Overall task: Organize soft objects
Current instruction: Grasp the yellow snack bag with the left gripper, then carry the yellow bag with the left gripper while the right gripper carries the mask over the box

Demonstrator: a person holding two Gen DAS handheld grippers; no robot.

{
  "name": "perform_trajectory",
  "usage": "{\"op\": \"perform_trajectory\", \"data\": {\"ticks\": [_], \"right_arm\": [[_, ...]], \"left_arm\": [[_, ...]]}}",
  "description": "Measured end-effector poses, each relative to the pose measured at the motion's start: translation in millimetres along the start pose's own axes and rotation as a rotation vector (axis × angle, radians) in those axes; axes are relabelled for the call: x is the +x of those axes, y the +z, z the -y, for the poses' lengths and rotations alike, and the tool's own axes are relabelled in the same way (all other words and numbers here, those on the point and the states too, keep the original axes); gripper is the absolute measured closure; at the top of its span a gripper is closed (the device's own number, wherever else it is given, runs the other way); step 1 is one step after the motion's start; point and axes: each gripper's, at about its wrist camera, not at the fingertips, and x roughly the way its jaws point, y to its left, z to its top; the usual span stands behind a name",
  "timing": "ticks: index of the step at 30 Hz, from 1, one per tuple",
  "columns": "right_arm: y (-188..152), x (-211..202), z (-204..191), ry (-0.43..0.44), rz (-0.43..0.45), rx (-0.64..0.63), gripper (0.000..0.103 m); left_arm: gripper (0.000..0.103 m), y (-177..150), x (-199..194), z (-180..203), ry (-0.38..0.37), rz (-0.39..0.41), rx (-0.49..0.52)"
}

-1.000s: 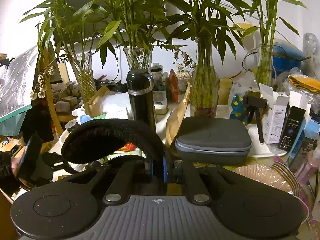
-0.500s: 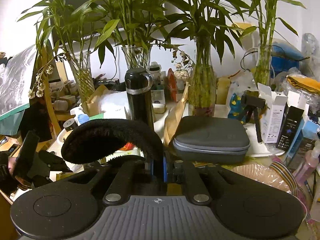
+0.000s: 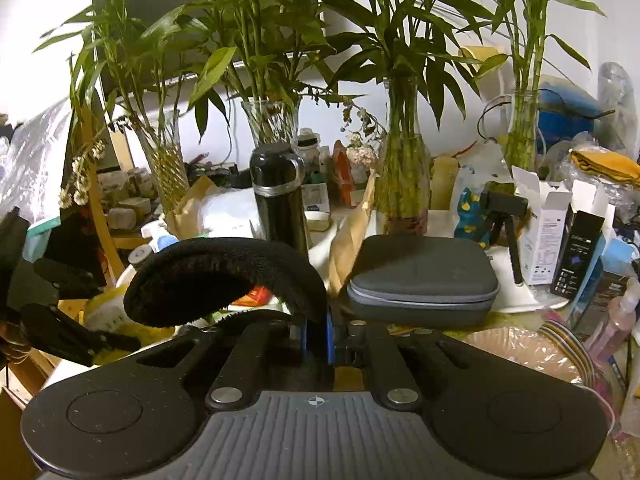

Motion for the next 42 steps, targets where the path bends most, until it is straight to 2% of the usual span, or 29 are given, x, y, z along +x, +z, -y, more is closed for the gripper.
{"op": "perform_trajectory", "data": {"ticks": [3,13,18,24,33,37,42], "right_arm": [[1.9,-4.7,-0.8,0.017,0.01,0.01,0.092],[3.5,-31.9,-9.7,0.086,0.056,0.023,0.092],[-1.6,-48.3,-14.1,0.152,0.076,0.046,0.092],[-10.0,-69.5,-17.5,0.23,0.087,0.048,0.092],[-34.4,-97.6,-21.7,0.336,0.027,0.009,0.092],[-49.3,-108.9,-33.5,0.379,-0.015,-0.052,0.092],[-64.8,-113.3,-45.0,0.388,-0.075,-0.098,0.091]], "left_arm": [[0.047,8.5,-22.6,5.0,0.039,0.019,-0.071],[0.047,12.7,-81.7,42.5,0.112,0.089,-0.165],[0.047,2.2,-102.6,61.8,0.141,0.103,-0.182],[0.047,-16.5,-119.4,67.9,0.155,0.112,-0.286],[0.047,-43.7,-149.8,81.9,0.17,0.122,-0.444],[0.047,-52.9,-156.9,94.1,0.165,0.101,-0.461],[0.047,-62.3,-163.0,109.7,0.151,0.07,-0.516]]}}
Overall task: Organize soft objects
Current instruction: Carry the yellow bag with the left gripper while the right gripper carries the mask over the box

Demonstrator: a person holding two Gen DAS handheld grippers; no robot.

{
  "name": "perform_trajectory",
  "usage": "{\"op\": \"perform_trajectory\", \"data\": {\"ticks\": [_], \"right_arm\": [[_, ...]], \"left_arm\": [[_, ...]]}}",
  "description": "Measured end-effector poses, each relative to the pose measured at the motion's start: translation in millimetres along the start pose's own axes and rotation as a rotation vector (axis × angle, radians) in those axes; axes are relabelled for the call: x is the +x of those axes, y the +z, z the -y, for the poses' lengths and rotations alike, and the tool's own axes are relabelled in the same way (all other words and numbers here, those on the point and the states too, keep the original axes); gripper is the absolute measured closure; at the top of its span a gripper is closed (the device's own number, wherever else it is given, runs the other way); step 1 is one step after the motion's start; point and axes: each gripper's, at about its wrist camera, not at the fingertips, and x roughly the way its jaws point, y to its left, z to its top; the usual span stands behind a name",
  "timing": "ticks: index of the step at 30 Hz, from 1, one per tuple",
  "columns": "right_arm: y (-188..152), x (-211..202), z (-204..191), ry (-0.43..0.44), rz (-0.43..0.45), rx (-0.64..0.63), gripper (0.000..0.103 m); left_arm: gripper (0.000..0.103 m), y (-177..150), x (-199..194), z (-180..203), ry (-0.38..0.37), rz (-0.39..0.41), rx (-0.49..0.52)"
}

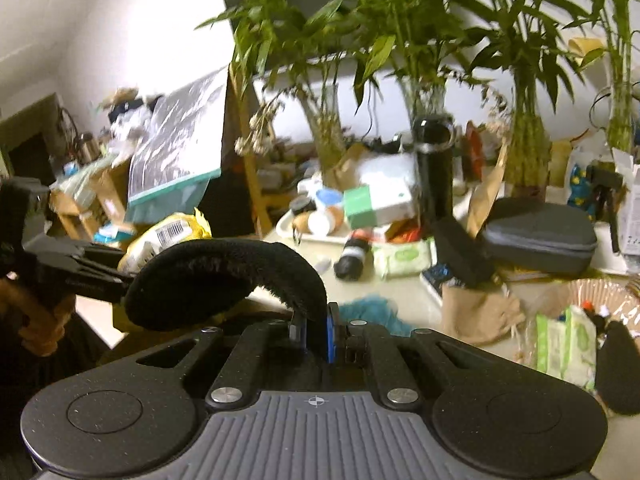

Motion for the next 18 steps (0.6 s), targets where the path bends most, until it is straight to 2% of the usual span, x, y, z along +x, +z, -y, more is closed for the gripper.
{"op": "perform_trajectory", "data": {"ticks": [9,16,17,18], "right_arm": [[-10.9,5.0,-9.9,0.012,-0.074,-0.037,0.091],[-11.0,8.7,-15.0,0.022,-0.1,-0.063,0.091],[-10.9,9.0,-15.3,0.023,-0.101,-0.065,0.088],[-10.7,9.1,-15.7,0.024,-0.099,-0.068,0.078]], "left_arm": [[0.047,-23.1,-2.4,6.1,0.009,-0.067,-0.09],[0.045,-28.7,-4.1,6.4,0.008,-0.047,-0.118],[0.045,-29.0,-3.6,6.2,0.006,-0.047,-0.12],[0.044,-29.0,-3.2,6.0,0.008,-0.046,-0.125]]}}
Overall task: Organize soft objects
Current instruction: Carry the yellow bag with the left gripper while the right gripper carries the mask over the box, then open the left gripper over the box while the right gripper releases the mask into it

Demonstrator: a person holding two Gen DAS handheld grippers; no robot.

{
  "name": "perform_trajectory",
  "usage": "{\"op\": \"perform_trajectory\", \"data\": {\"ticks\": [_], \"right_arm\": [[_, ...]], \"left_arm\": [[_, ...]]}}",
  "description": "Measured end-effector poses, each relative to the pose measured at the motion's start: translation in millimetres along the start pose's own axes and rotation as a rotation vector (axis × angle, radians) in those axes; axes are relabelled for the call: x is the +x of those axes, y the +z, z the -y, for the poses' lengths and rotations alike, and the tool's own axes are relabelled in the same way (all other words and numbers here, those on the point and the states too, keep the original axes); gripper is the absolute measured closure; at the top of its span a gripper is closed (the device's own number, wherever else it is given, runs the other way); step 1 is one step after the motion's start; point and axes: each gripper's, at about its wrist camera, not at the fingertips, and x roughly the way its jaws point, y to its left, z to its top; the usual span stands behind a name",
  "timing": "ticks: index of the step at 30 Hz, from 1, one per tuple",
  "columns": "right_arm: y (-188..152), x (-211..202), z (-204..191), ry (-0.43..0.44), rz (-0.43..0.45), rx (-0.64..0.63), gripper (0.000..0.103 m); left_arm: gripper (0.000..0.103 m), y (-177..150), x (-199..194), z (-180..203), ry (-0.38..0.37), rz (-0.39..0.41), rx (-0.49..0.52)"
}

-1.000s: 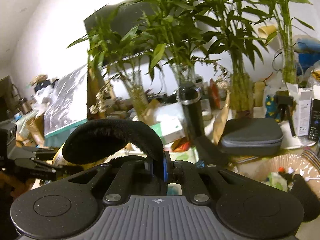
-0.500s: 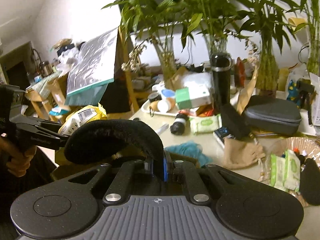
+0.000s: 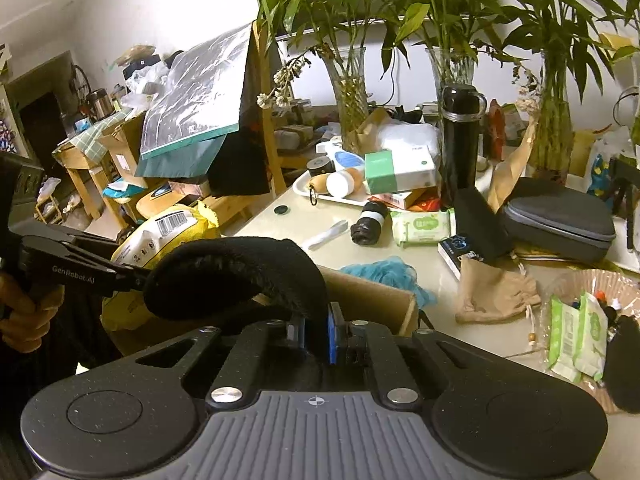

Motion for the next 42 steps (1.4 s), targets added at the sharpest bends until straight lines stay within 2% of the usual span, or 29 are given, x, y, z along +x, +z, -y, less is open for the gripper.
{"op": "perform_trajectory", "data": {"ticks": [1,2,3,5,8,14,22,31,34,35,36,40,42], "right_arm": [[0.5,0.0,-0.6,-0.007,0.006,-0.004,0.069],[1.0,-1.0,-1.2,-0.007,0.011,-0.007,0.045],[1.2,-2.7,-2.2,-0.001,0.023,-0.011,0.025],[2.3,-7.0,-4.0,0.006,0.055,-0.022,0.013],[3.2,-8.2,-3.1,0.014,0.061,-0.019,0.011],[2.4,-4.1,-2.1,-0.019,0.049,-0.021,0.007],[3.0,-4.0,-1.3,-0.016,0.056,-0.017,0.007],[3.2,2.1,-6.6,0.043,0.038,-0.038,0.009],[3.0,11.8,-11.0,0.035,0.007,-0.061,0.019],[2.8,16.3,-13.1,0.021,-0.007,-0.078,0.027],[2.9,21.8,-15.8,0.001,-0.023,-0.101,0.034],[-1.6,49.7,-31.7,-0.125,-0.105,-0.235,0.052],[-5.3,62.2,-38.1,-0.187,-0.141,-0.298,0.073]], "left_arm": [[0.041,0.1,0.6,0.3,0.001,0.003,-0.005],[0.036,0.0,0.1,0.8,-0.001,0.016,-0.007],[0.034,-0.1,-2.0,1.1,-0.008,0.042,-0.009],[0.019,0.4,-7.0,3.0,-0.016,0.083,-0.007],[0.018,1.6,-10.9,6.8,-0.016,0.11,0.002],[0.018,1.5,-10.2,7.5,-0.006,0.108,0.022],[0.018,0.8,-18.7,7.2,-0.021,0.155,0.063],[0.018,2.4,-25.9,2.0,-0.046,0.197,0.057],[0.018,1.7,-27.9,0.0,-0.052,0.217,0.056],[0.018,1.4,-28.2,-0.8,-0.054,0.223,0.056],[0.018,1.4,-27.9,-1.8,-0.055,0.228,0.056],[0.018,1.0,-25.6,-6.7,-0.066,0.23,0.039],[0.018,0.7,-26.1,-8.4,-0.071,0.235,0.034]]}}
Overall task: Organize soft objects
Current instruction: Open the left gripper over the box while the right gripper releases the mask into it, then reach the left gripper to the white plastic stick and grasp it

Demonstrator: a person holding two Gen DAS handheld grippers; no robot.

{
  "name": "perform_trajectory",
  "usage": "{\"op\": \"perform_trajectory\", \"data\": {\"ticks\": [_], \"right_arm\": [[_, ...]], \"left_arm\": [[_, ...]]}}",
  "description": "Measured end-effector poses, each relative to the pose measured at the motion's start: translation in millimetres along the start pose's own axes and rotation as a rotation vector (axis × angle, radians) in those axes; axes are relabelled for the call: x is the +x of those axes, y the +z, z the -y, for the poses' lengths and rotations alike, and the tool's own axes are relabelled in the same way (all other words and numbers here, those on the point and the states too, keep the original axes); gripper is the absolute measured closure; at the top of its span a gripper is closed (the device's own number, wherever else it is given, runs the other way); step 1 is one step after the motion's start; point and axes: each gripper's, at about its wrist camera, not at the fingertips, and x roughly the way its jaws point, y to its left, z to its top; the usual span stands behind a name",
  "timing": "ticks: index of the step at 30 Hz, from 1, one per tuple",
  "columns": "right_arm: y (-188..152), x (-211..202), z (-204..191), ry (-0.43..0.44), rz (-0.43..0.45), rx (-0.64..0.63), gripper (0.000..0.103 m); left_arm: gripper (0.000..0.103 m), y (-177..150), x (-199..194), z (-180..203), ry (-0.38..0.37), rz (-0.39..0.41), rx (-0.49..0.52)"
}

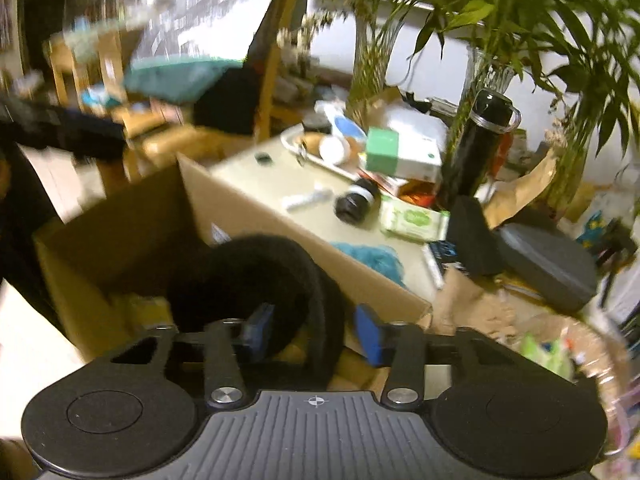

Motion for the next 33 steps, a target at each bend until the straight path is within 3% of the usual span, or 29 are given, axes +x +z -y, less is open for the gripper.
{"op": "perform_trajectory", "data": {"ticks": [2,4,8,13,17,19,21,26,33], "right_arm": [[-1.9,8.9,-5.8,-0.061,-0.036,-0.051,0.091],[-3.1,11.9,-11.2,-0.079,-0.045,-0.093,0.092],[-2.7,-0.6,-26.0,-0.087,0.042,-0.219,0.092],[-10.1,-16.4,-42.4,-0.16,0.143,-0.428,0.092],[-7.9,-19.1,-39.5,-0.124,0.156,-0.427,0.089],[-2.7,-25.8,-33.0,-0.063,0.184,-0.353,0.08],[2.9,-34.9,-23.6,-0.011,0.225,-0.265,0.043],[13.3,-44.0,3.2,0.084,0.279,-0.044,0.014],[16.8,-34.6,41.9,0.043,0.26,0.213,0.003]], "left_arm": [[0.018,0.0,-1.6,-1.7,-0.005,0.007,-0.001],[0.018,-0.1,-3.4,-3.4,-0.003,0.01,0.001],[0.018,-0.6,-3.6,-6.4,0.021,0.004,0.002],[0.018,3.0,-5.4,-11.3,0.025,0.007,0.009],[0.018,8.4,-5.9,-15.9,0.041,0.013,0.024],[0.018,11.6,-4.9,-17.4,0.049,0.012,0.038],[0.018,14.8,-3.1,-19.0,0.057,0.011,0.053],[0.018,23.3,4.6,-26.5,0.079,0.001,0.083],[0.018,35.4,27.4,-34.7,0.101,-0.021,0.126]]}}
